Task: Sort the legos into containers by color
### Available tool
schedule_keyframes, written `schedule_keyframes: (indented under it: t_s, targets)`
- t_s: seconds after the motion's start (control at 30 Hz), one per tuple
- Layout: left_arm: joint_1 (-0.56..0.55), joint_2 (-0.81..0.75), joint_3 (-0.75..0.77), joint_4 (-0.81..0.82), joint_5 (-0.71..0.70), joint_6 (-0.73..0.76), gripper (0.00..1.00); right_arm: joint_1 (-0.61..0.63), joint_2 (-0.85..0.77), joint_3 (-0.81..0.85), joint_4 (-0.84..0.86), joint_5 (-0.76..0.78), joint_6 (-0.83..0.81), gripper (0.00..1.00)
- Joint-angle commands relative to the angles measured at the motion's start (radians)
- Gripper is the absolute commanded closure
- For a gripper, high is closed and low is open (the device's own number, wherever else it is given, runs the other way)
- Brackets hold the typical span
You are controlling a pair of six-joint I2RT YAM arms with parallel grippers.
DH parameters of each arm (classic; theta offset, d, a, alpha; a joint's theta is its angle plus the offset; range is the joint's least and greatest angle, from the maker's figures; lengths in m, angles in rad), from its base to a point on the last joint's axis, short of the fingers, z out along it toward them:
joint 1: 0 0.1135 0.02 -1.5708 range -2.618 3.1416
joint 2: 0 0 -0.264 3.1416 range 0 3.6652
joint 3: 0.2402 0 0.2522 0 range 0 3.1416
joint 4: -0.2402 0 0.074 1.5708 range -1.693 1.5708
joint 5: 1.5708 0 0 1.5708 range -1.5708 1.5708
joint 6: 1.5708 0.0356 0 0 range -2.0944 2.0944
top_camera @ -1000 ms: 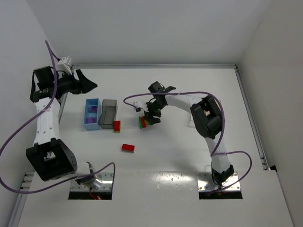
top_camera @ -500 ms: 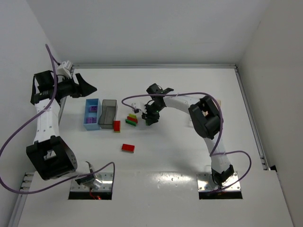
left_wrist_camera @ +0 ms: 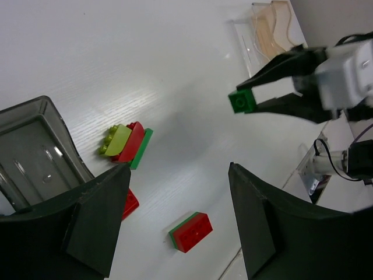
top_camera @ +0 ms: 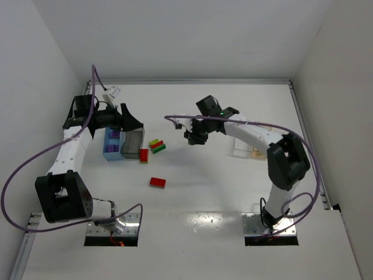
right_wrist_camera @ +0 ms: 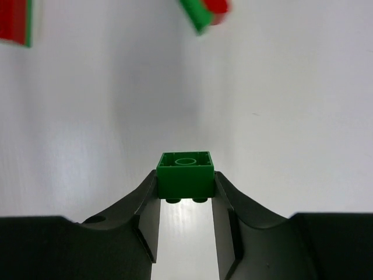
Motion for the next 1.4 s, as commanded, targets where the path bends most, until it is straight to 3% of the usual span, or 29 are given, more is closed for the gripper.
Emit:
schedule_keyframes:
  t_s: [0.0,0.17,0.37,0.9,1.0,1.03,1.17,1.37]
  targets:
    - [-0.037,-0.057,-0.018,0.052,-0.018,-0.012,0.26,-0.058,-0.130,-0.045,0.075,0.099,0.087,0.90]
    - [-0.048,-0.102,-0.019,0.075,-0.107,-0.043,0.26,-0.231,-0.242,-0.095,0.109,0.194,0.178,0.91]
    - [-0.048,-0.112,-0.019,0.075,-0.129,-0.043,0.26,-0.437,-0.215,-0.067,0.012,0.202,0.178,0.91]
    - [-0.048,-0.074,0.000,0.075,-0.138,-0.043,0.26,-0.566,-0.115,-0.062,-0.112,0.148,0.017,0.87]
    - [-0.048,-0.065,0.000,0.075,-0.138,-0.043,0.26,-0.566,-0.115,-0.090,-0.123,0.159,-0.011,0.69]
    - [-0.048,-0.056,0.000,0.075,-0.129,-0.043,0.26,-0.566,-0.115,-0.102,-0.138,0.159,-0.025,0.53]
    - [-0.048,-0.046,0.000,0.085,-0.129,-0.052,0.26,-0.566,-0.124,-0.122,-0.149,0.159,-0.048,0.34]
    - [-0.048,-0.046,0.000,0.085,-0.119,-0.052,0.26,-0.566,-0.187,-0.113,-0.158,0.075,-0.066,0.31]
